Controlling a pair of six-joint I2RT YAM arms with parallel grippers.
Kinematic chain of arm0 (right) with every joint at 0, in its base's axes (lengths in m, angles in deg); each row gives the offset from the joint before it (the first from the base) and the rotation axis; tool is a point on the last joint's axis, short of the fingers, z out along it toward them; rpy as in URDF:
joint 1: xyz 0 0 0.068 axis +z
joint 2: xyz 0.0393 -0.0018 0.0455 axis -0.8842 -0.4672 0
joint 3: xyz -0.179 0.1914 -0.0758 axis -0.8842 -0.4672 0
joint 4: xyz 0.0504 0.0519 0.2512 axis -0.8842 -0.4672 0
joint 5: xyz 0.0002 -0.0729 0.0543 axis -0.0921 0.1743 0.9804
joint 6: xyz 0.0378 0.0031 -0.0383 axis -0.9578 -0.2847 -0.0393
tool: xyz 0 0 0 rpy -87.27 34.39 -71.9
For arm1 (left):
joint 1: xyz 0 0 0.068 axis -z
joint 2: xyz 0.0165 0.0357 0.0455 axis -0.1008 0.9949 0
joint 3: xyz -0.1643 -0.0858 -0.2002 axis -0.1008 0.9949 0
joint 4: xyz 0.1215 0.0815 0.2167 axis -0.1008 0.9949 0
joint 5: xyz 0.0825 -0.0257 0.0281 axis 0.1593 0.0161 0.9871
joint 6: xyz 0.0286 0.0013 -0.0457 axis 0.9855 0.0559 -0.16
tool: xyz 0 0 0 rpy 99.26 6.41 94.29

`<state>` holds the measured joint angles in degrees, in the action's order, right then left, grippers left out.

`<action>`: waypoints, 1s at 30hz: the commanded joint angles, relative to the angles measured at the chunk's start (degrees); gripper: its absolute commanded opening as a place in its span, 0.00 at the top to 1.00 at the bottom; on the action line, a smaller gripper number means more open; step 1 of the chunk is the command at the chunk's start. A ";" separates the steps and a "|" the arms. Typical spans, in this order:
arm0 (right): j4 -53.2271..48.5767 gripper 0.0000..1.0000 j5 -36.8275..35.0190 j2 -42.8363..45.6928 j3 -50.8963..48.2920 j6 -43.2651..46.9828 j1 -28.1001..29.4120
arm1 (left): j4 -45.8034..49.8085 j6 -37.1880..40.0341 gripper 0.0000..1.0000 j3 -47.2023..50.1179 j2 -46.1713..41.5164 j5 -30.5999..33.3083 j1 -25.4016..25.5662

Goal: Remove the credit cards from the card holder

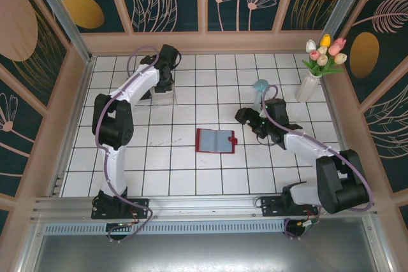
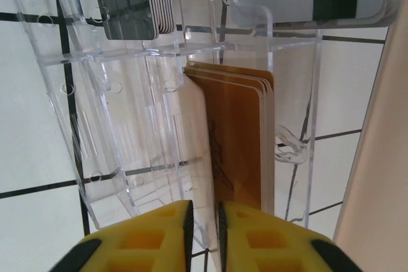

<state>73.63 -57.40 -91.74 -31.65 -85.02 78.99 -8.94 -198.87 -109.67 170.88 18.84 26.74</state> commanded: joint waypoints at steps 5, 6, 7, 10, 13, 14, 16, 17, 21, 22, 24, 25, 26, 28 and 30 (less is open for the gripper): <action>0.34 0.10 0.41 0.80 -0.88 0.59 -0.63 | 2.27 2.23 0.75 -2.47 1.31 2.69 -0.72; 0.34 0.10 0.41 0.82 -0.91 0.59 -0.58 | 2.20 2.41 0.75 -2.57 1.33 2.73 -0.73; 0.26 0.10 0.48 0.79 -0.89 0.63 -0.60 | 2.10 2.91 0.75 -2.82 1.40 3.03 -0.82; 0.20 0.10 0.51 0.77 -0.85 0.59 -0.62 | 1.95 4.42 0.75 -3.28 1.40 4.66 -1.16; 0.25 0.10 0.58 0.78 -0.76 0.59 -0.65 | 0.36 7.42 0.75 -3.10 1.74 4.63 -1.68; 0.35 0.10 0.63 0.71 -0.80 0.51 -0.71 | -0.04 8.31 0.74 -3.16 1.99 4.51 -1.83; 0.23 0.10 0.73 0.60 -0.80 0.59 -0.66 | -1.45 10.35 0.73 -2.97 2.36 3.68 -2.30; 0.26 0.10 0.83 0.60 -0.78 0.59 -0.65 | -1.75 11.21 0.73 -3.01 2.38 3.37 -2.53; -0.17 0.10 0.89 0.91 -0.72 0.77 -0.71 | -2.17 16.84 0.69 -3.49 1.10 5.92 -2.61; -0.23 0.10 0.91 0.95 -0.72 0.84 -0.68 | -2.26 18.82 0.68 -3.29 0.37 6.35 -2.64; -0.19 0.10 0.93 1.04 -0.67 0.85 -0.72 | -2.25 22.19 0.65 -2.49 -1.41 6.84 -2.62; -0.22 0.10 0.91 0.98 -0.63 0.78 -0.66 | -2.63 24.23 0.64 -1.63 -2.61 6.86 -2.60; -0.17 0.10 0.90 0.91 -0.52 0.80 -0.68 | -2.87 25.89 0.63 -0.48 -3.87 6.67 -2.59; -0.04 0.10 1.14 0.65 -0.38 0.73 -0.67 | -4.61 30.49 0.62 2.25 -6.52 6.24 -2.60; 0.05 0.10 1.29 0.31 -0.30 0.59 -0.65 | -5.17 33.74 0.62 5.19 -9.13 5.77 -2.61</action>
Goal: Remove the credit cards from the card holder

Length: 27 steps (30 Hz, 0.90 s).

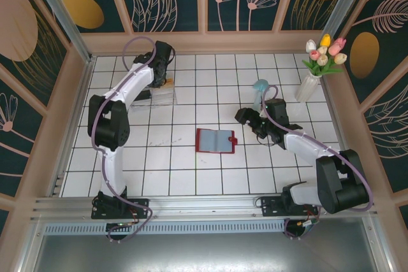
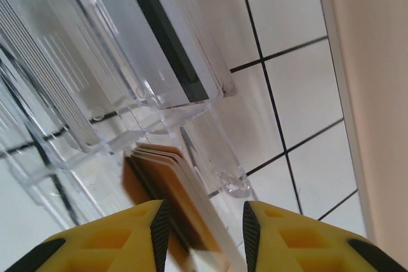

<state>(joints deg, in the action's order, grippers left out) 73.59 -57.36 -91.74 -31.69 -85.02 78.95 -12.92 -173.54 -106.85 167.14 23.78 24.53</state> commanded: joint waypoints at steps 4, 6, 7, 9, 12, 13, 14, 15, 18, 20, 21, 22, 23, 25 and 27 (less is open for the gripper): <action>0.54 0.10 1.98 -0.48 0.00 0.50 -0.54 | -4.36 15.15 0.60 9.83 -11.18 0.09 -0.43; 0.54 0.10 2.08 -0.78 0.21 0.50 -0.38 | -6.01 18.72 0.57 12.72 -13.84 -0.34 -0.46; 0.54 0.10 2.16 -0.80 0.27 0.52 -0.28 | -6.56 20.77 0.55 14.24 -15.08 -0.61 -0.41; 0.57 0.10 2.10 -0.80 0.49 0.56 0.01 | -9.05 25.55 0.52 17.33 -17.43 -2.05 -0.44; 0.53 0.10 1.84 -1.13 1.14 0.61 0.96 | -15.36 35.92 0.48 21.92 -19.29 -9.24 -0.46; 0.49 0.10 1.68 -1.39 1.54 0.59 1.33 | -17.05 37.80 0.45 23.26 -19.29 -11.09 -0.43; 0.28 0.10 1.43 -1.63 1.89 0.60 1.79 | -18.97 39.23 0.43 24.77 -20.83 -12.47 -0.40; 0.20 0.10 1.21 -1.90 2.29 0.58 2.24 | -21.19 40.14 0.40 26.51 -21.58 -13.40 -0.45; -0.20 0.09 0.56 -2.56 3.40 0.32 3.78 | -25.63 42.12 0.27 29.06 -22.25 -14.80 -0.45; -0.39 0.09 0.16 -2.90 4.05 0.17 4.59 | -26.13 42.91 0.23 28.47 -21.43 -15.12 -0.39; -0.52 0.09 -0.09 -3.14 4.36 -0.01 4.97 | -26.24 43.41 0.22 27.88 -20.83 -15.40 -0.39; -0.56 0.09 -0.16 -3.39 4.67 -0.14 5.35 | -26.47 43.90 0.20 27.25 -20.07 -15.85 -0.37; -0.64 0.09 -0.20 -3.62 4.93 -0.26 5.56 | -26.58 44.27 0.19 26.65 -19.95 -16.37 -0.35; -0.68 0.09 -0.51 -4.18 5.54 -0.42 6.17 | -27.14 44.60 0.19 25.49 -17.02 -17.80 -0.36; -0.84 0.09 -0.73 -4.56 6.11 -0.60 6.55 | -27.03 44.42 0.18 24.08 -15.26 -18.97 -0.44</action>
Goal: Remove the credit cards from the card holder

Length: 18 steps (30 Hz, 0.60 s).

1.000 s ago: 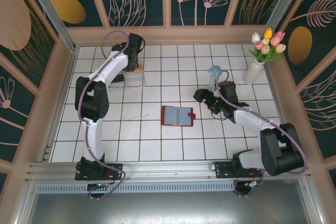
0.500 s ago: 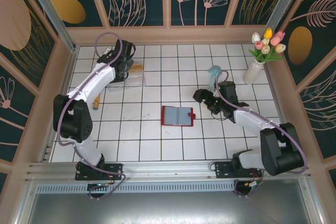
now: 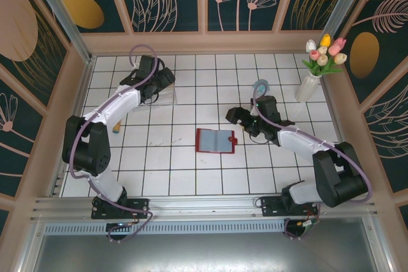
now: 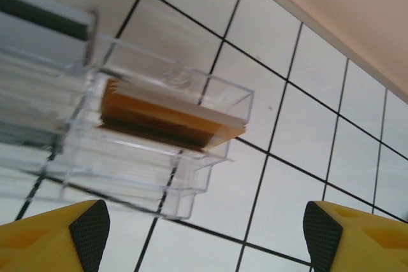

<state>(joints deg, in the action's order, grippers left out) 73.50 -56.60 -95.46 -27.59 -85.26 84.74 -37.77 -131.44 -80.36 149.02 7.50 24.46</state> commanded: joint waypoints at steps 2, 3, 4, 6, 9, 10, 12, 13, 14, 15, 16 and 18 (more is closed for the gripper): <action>-0.94 0.09 -1.81 -1.09 2.40 -0.56 0.96 | -1.85 1.73 0.17 -3.73 4.51 -3.36 -0.33; -1.08 0.09 -1.89 -1.12 2.63 -0.53 1.17 | -1.69 1.40 0.16 -4.28 5.14 -3.60 -0.36; -1.20 0.09 -2.00 -1.19 2.76 -0.53 1.21 | -1.52 1.10 0.16 -4.67 5.77 -3.75 -0.31; -1.39 0.09 -2.25 -1.09 2.94 -0.58 1.36 | -1.67 0.77 0.15 -5.20 6.61 -4.19 -0.34; -1.63 0.09 -2.47 -1.19 3.02 -0.64 1.37 | -0.81 0.59 0.15 -6.71 8.43 -5.05 -0.37; -1.70 0.09 -2.55 -1.17 3.04 -0.66 1.37 | -0.55 0.43 0.15 -7.12 8.99 -5.17 -0.33; -1.69 0.09 -2.47 -1.28 3.13 -0.67 1.46 | -0.45 0.82 0.15 -8.03 10.24 -5.30 -0.35; -1.68 0.09 -2.47 -1.30 3.21 -0.62 1.41 | -0.21 0.99 0.15 -8.65 11.00 -4.98 -0.39; -1.57 0.09 -2.47 -1.32 3.26 -0.58 1.41 | 0.10 1.14 0.15 -9.32 11.68 -4.51 -0.39; -1.61 0.09 -2.36 -1.52 3.34 -0.58 1.49 | 0.50 1.49 0.15 -10.40 12.53 -4.19 -0.37; -1.74 0.09 -2.31 -1.57 3.52 -0.49 1.52 | 0.97 1.94 0.15 -11.45 13.40 -3.76 -0.38; -1.92 0.09 -2.29 -1.60 3.76 -0.32 1.53 | 1.40 2.73 0.15 -13.31 14.65 -2.62 -0.39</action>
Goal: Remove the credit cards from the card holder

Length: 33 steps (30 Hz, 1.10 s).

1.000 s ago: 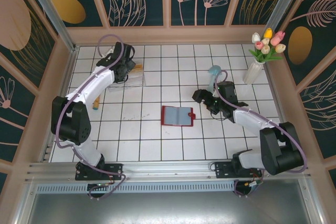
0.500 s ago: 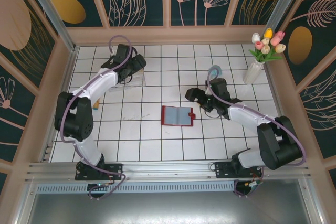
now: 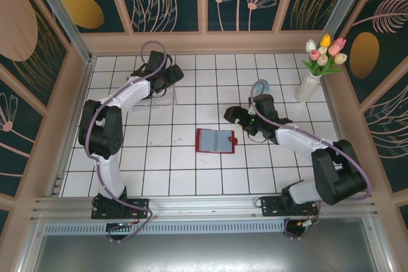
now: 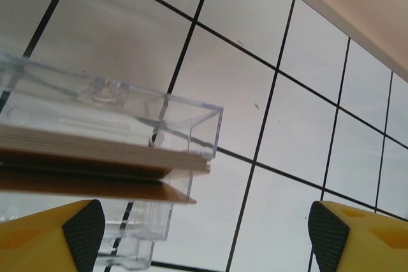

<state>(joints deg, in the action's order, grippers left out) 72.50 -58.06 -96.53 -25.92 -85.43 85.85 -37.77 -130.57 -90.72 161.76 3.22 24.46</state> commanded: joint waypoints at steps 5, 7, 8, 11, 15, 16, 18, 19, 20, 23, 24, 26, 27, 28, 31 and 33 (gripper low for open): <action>-1.27 0.09 -1.09 -0.08 1.95 -0.01 0.38 | 4.05 4.06 0.15 -8.32 5.47 5.07 -0.38; -1.47 0.09 -1.22 0.20 1.74 -0.05 0.38 | 4.90 4.17 0.15 -9.51 6.42 5.06 -0.39; -1.57 0.09 -1.24 0.33 1.64 -0.04 0.42 | 4.85 4.10 0.15 -9.37 6.47 4.63 -0.32; -1.60 0.10 -1.31 0.64 1.34 -0.01 0.38 | 3.64 3.45 0.16 -7.33 5.21 2.67 -0.32; -1.40 0.09 -0.86 0.22 1.53 0.21 0.53 | 1.30 3.10 0.16 -2.74 1.40 0.25 -0.39; -1.36 0.10 -0.83 -0.04 1.67 0.30 0.58 | 0.90 3.23 0.16 -1.78 0.30 -0.29 -0.36; -1.40 0.10 -0.74 -0.67 2.14 0.48 0.92 | 0.44 3.65 0.16 -0.11 -1.93 -1.28 -0.37; -1.48 0.09 -0.80 -0.94 2.49 0.57 1.23 | 0.19 3.81 0.16 0.92 -3.26 -1.78 -0.32; -1.57 0.10 -0.95 -1.29 2.86 0.73 1.57 | -0.10 3.94 0.16 1.94 -4.50 -2.06 -0.38; -2.82 0.10 -2.46 -2.61 4.65 1.46 3.51 | -1.51 4.47 0.15 6.13 -9.38 -2.17 -0.34; -3.76 0.10 -3.42 -3.22 5.52 1.86 4.39 | -2.00 4.55 0.14 7.79 -11.14 -2.11 -0.41; -5.62 0.10 -5.59 -4.42 7.34 2.36 6.42 | -3.39 4.89 0.12 11.55 -14.83 -1.73 -0.38; -6.72 0.10 -6.70 -5.15 8.13 2.54 7.26 | -4.34 5.00 0.06 13.96 -17.50 -1.53 -0.39; -7.55 0.11 -7.57 -5.74 8.87 2.59 8.47 | -5.65 4.99 0.02 16.24 -19.12 -1.44 -0.34; -11.00 0.13 -10.76 -8.12 11.61 2.93 11.83 | -8.58 5.33 0.01 23.07 -23.69 -1.52 -0.39; -14.20 0.18 -13.40 -9.72 13.57 3.02 14.14 | -8.96 5.52 0.01 26.43 -25.66 -1.98 -0.37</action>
<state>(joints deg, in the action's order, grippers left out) 64.41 -66.15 -104.37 -15.43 -83.64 97.59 -44.20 -126.33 -68.47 137.54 1.77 24.46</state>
